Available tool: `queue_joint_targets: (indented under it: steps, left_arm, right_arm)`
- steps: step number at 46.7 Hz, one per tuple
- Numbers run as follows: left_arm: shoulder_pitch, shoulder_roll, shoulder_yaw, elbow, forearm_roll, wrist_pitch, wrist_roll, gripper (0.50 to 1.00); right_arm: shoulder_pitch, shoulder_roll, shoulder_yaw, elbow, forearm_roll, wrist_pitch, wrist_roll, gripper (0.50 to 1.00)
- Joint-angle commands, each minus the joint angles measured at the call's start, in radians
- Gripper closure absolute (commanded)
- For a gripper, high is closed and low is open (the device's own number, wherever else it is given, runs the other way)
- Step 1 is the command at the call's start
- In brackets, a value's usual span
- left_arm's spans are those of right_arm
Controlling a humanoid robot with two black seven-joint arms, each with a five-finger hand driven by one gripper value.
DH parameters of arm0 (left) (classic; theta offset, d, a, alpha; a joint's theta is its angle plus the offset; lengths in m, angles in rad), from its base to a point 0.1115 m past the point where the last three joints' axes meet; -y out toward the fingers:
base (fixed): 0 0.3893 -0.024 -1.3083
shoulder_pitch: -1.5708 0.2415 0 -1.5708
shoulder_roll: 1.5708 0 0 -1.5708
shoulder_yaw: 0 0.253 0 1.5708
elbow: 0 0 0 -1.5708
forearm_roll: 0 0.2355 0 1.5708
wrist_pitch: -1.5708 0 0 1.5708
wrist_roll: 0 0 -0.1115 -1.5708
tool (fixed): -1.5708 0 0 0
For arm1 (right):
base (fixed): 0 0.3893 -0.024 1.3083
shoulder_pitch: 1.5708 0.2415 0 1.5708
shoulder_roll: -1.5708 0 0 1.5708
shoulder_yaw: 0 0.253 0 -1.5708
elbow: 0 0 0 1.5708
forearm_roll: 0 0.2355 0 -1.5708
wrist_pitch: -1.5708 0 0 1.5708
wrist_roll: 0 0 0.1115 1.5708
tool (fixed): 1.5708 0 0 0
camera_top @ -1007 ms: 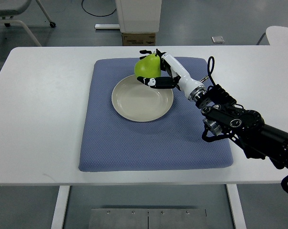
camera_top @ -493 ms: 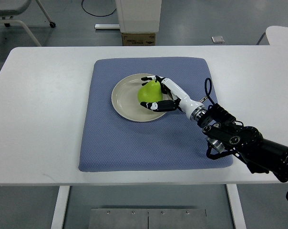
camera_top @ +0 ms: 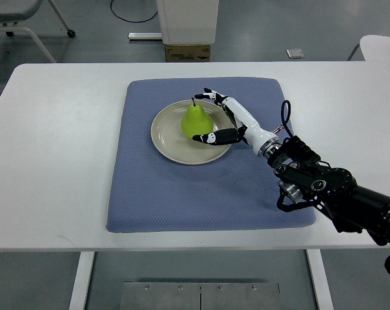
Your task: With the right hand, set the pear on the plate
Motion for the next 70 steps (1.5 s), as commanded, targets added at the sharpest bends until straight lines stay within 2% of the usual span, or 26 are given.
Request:
queue_joint_targets:
  steps: [1, 22, 40, 50, 70]
  left_arm:
    - [0.0, 0.0, 0.0, -0.001, 0.0, 0.0, 0.0, 0.5]
    - [0.0, 0.0, 0.0, 0.0, 0.0, 0.0, 0.0, 0.5]
    - [0.0, 0.0, 0.0, 0.0, 0.002, 0.0, 0.0, 0.5]
    - [0.0, 0.0, 0.0, 0.0, 0.0, 0.0, 0.0, 0.5]
    - [0.0, 0.0, 0.0, 0.0, 0.0, 0.0, 0.0, 0.5]
  right_arm:
    - [-0.004, 0.0, -0.002, 0.0, 0.0, 0.0, 0.0, 0.5]
    - [0.004, 0.0, 0.023, -0.005, 0.001, 0.002, 0.0, 0.5]
    - [-0.035, -0.07, 0.228, -0.009, 0.013, 0.018, 0.0, 0.5]
    - [-0.062, -0.074, 0.382, -0.02, 0.072, 0.022, -0.002, 0.5]
    - [-0.13, -0.04, 0.716, -0.054, 0.089, 0.02, -0.169, 0.5]
